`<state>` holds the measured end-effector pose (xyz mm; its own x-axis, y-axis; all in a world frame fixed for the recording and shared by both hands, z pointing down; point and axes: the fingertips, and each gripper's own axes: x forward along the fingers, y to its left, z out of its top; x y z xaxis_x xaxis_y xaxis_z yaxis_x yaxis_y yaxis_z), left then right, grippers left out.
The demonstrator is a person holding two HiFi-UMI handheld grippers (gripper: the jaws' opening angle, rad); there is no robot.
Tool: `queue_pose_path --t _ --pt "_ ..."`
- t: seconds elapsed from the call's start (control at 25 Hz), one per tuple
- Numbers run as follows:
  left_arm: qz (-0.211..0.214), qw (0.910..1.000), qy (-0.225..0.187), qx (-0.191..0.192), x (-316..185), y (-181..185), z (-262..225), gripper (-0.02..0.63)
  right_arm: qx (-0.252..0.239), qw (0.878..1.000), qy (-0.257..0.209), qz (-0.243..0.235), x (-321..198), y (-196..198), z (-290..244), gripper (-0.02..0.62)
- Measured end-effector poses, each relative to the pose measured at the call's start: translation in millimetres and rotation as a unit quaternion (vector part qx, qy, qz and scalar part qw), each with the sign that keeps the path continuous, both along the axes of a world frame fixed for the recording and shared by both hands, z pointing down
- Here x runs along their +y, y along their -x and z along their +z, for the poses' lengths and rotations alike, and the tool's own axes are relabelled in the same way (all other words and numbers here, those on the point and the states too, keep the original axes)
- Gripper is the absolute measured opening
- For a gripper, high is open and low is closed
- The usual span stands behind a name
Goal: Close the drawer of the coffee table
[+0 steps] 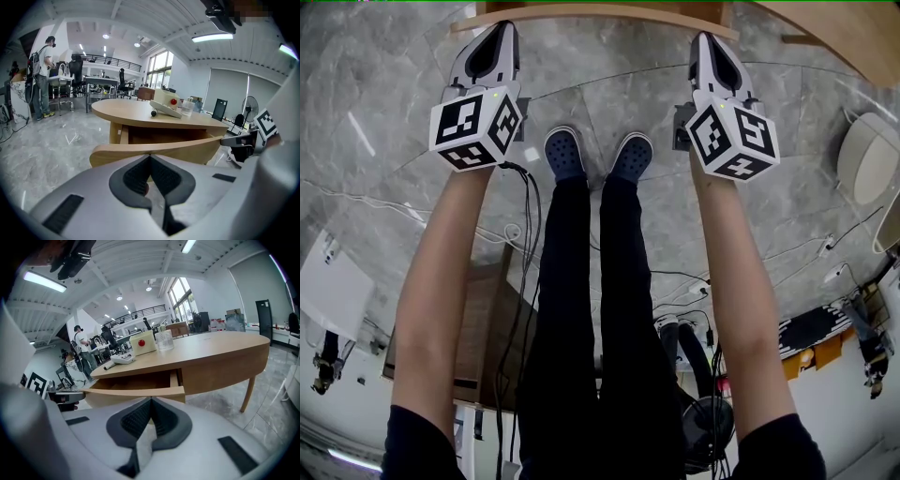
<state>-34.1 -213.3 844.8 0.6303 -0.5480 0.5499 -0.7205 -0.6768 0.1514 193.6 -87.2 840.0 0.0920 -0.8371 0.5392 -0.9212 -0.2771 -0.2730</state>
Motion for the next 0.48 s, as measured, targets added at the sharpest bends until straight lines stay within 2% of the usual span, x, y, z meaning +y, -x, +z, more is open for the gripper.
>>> queue_pose_path --t 0.48 --pt "0.002 0.9999 0.002 0.01 -14.2 -7.5 -1.3 0.025 -0.001 1.0 -0.007 0.013 -16.6 -8.6 -1.8 0.026"
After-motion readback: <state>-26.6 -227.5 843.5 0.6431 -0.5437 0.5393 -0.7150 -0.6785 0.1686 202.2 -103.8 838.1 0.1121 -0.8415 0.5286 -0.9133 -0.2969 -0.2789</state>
